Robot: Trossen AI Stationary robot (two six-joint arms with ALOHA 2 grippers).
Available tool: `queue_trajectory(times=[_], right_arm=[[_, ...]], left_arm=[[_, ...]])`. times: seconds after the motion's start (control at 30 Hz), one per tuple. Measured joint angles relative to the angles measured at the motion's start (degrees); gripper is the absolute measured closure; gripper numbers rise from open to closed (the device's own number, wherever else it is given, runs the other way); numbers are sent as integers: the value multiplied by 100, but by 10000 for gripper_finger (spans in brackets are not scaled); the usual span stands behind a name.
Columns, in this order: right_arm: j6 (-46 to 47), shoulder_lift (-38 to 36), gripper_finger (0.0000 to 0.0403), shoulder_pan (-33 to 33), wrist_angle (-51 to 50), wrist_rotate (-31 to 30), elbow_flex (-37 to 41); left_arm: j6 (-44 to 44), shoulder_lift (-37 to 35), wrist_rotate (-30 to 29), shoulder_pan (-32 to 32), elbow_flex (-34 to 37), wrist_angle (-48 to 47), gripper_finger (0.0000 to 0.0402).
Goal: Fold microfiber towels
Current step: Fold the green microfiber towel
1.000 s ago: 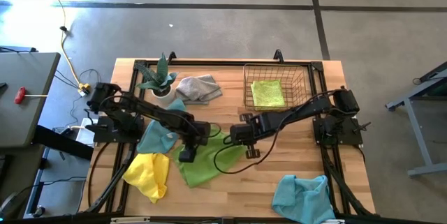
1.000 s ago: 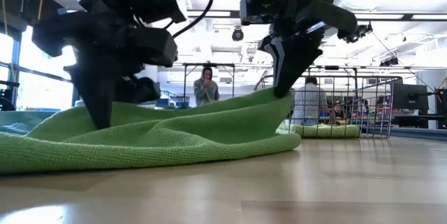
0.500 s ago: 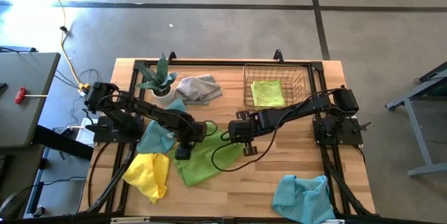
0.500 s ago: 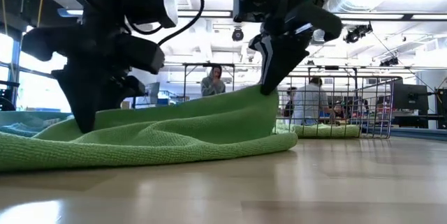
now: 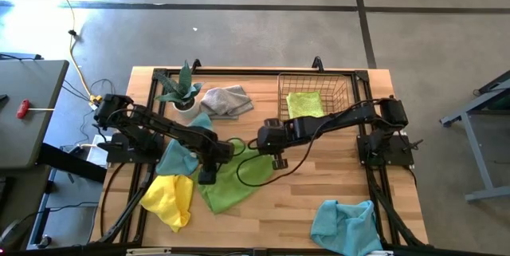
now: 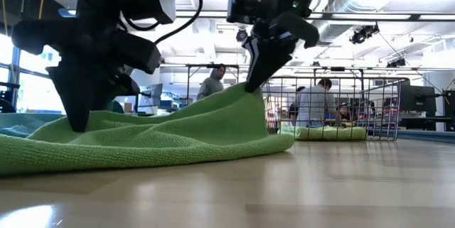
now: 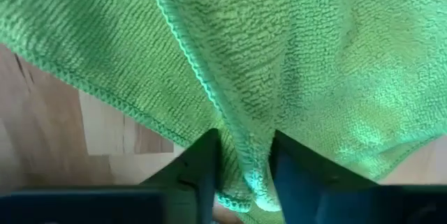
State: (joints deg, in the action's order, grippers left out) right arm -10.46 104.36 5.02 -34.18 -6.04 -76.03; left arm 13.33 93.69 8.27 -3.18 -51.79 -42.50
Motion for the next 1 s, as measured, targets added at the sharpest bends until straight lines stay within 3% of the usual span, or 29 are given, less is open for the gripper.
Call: queue_trajectory(times=[0.17,0.23,0.4,0.7,1.0], right_arm=[[-118,0,403,-58,88,0,0],[-119,0,403,-82,79,-52,0],[-156,0,403,-93,-9,-404,0],[-389,0,403,-34,101,-448,0],[-291,0,403,18,105,-461,0]], left_arm=[[161,-194,4,0,-2,-68,384],[236,-292,4,0,-36,-82,395],[589,-491,92,-67,-185,-114,387],[971,-558,281,-467,-190,61,394],[598,-542,-787,-744,-190,440,355]])
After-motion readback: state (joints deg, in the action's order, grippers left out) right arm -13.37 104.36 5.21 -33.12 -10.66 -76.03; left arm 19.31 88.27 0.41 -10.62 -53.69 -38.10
